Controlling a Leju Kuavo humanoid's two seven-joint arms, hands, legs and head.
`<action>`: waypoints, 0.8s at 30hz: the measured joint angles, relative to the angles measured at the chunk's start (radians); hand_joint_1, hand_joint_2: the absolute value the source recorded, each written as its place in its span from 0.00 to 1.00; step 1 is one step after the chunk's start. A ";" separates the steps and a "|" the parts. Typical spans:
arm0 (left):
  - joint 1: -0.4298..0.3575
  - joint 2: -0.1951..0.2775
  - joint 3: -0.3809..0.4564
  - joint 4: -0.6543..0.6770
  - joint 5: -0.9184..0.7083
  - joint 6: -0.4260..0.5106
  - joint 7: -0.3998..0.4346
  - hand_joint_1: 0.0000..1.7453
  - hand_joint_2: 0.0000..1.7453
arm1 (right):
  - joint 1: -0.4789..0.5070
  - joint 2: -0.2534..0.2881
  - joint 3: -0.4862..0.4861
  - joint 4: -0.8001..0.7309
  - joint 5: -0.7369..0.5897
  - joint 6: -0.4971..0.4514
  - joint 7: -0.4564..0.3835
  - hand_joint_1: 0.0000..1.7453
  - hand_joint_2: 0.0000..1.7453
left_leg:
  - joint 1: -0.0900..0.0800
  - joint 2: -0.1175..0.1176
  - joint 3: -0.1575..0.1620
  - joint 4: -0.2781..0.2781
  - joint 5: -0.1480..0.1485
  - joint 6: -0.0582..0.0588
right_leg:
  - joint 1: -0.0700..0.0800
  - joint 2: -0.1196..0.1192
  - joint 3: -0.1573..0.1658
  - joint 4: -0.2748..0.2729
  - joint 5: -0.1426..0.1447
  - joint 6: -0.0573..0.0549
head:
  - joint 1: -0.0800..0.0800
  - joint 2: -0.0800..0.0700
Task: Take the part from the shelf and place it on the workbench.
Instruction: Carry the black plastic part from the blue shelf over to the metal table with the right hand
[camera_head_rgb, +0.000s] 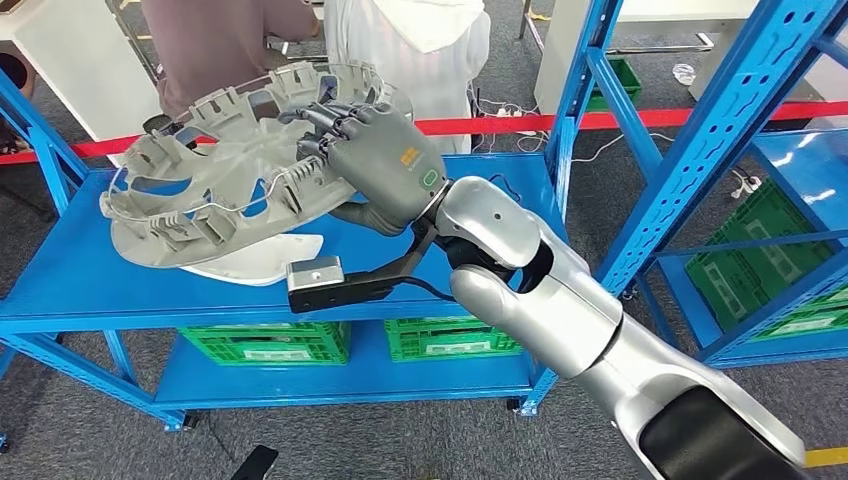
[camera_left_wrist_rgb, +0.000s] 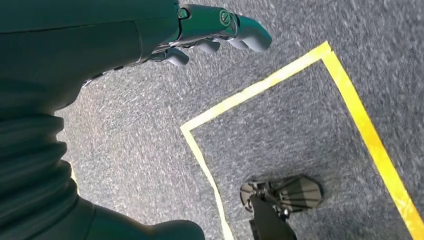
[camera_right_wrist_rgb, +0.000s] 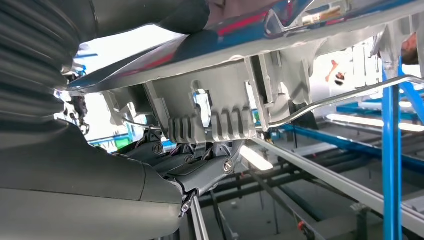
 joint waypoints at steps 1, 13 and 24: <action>0.000 0.000 0.000 0.000 -0.002 -0.001 0.000 0.00 1.00 | -0.001 0.000 0.000 0.006 0.000 0.001 0.000 1.00 1.00 | 0.004 -0.001 -0.005 0.008 -0.003 -0.004 | -0.003 0.000 0.018 -0.031 0.024 0.003 | 0.000 0.000; -0.002 0.000 0.000 0.000 -0.018 -0.002 0.002 0.00 1.00 | -0.020 0.020 0.005 0.052 -0.006 -0.003 0.005 1.00 1.00 | 0.011 -0.006 -0.108 0.230 -0.145 -0.064 | -0.002 0.002 0.093 -0.232 0.101 -0.050 | -0.002 0.000; -0.012 0.000 0.000 -0.001 -0.051 -0.016 0.022 0.00 1.00 | -0.011 0.008 0.007 0.033 0.030 0.011 0.072 1.00 1.00 | -0.003 -0.007 0.016 0.035 -0.047 -0.024 | 0.002 0.001 0.047 -0.250 0.173 -0.006 | -0.007 0.000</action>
